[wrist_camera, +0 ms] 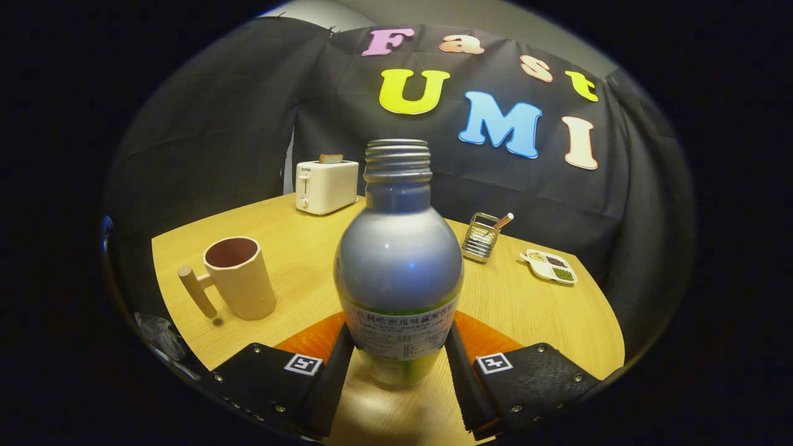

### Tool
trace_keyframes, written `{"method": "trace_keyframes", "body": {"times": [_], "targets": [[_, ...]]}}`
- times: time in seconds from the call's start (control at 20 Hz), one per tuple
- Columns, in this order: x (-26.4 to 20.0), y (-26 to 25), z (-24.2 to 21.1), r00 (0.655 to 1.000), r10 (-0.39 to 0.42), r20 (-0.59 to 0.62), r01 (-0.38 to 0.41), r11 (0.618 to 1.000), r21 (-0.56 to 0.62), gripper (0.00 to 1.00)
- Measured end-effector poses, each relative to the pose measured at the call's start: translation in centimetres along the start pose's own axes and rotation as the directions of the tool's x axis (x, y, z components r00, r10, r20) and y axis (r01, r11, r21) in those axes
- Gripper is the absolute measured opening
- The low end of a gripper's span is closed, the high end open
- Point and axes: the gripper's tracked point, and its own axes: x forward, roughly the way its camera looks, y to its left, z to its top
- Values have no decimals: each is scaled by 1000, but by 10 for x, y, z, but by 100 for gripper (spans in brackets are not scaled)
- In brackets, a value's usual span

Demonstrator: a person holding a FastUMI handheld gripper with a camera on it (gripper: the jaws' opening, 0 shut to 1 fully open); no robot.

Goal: Take the bottle from table, then pour the juice into the cup, finally place the bottle on the coaster

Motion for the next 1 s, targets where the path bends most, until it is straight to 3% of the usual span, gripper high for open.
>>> {"method": "trace_keyframes", "body": {"times": [0.55,0.75,1.0], "targets": [[14,27,37,1000,-29,8,30,967,-254,76],[17,27,43,998,-57,10,56,920,-387,76],[18,34,38,999,-51,-18,34,857,-514,76]]}}
